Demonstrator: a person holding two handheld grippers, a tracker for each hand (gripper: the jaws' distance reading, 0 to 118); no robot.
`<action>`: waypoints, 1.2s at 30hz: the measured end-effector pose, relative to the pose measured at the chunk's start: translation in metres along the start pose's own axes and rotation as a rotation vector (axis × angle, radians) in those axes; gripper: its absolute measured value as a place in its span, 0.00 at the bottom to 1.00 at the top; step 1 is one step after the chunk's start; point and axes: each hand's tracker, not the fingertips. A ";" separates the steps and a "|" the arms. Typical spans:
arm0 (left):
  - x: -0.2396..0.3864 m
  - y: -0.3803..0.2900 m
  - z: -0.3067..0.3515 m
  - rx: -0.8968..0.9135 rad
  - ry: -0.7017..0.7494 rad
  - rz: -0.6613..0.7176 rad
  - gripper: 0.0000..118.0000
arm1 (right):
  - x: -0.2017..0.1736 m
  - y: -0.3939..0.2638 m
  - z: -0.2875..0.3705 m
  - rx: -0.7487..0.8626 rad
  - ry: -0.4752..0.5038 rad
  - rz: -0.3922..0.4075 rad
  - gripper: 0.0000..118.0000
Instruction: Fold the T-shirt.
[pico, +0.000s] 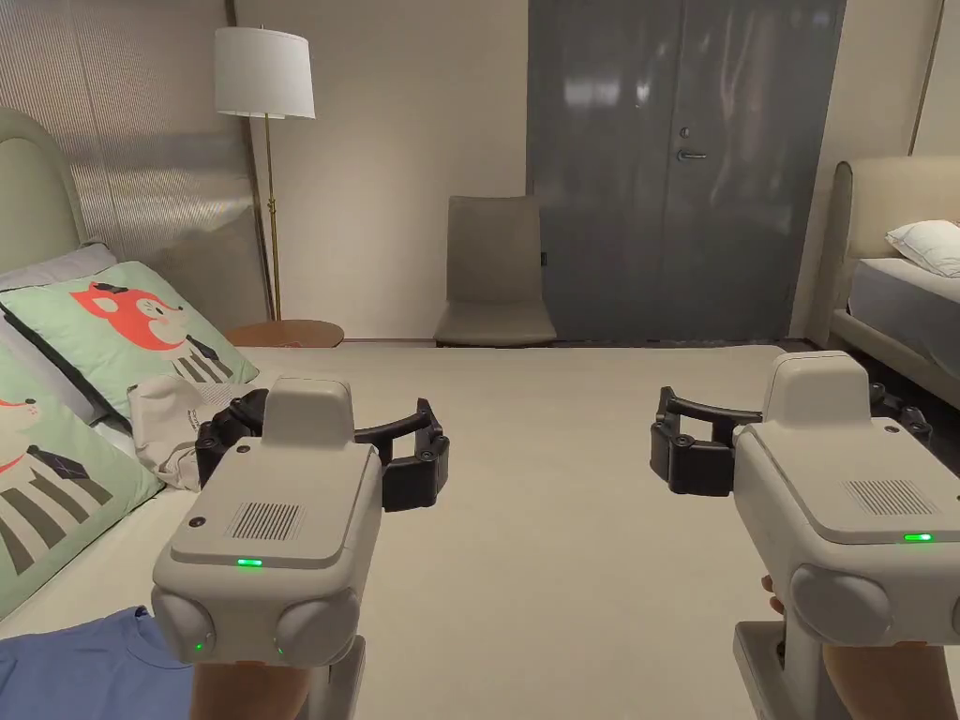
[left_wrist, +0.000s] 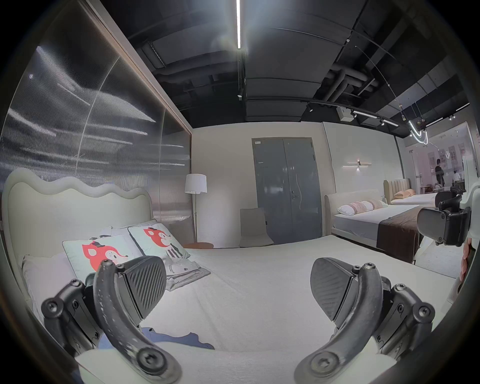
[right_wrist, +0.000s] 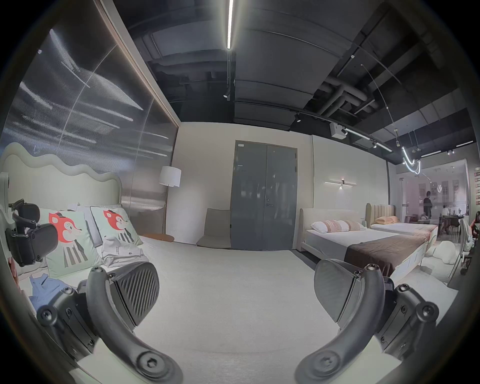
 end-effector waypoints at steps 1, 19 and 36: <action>0.000 0.000 0.000 0.001 0.000 0.002 0.94 | 0.000 0.000 0.000 0.000 0.000 0.001 1.00; 0.002 -0.001 0.001 0.011 -0.008 -0.001 0.94 | 0.000 -0.001 0.000 0.003 -0.002 -0.011 1.00; 0.002 0.000 0.003 0.014 -0.009 0.003 0.94 | -0.001 -0.001 -0.001 0.008 0.004 -0.013 1.00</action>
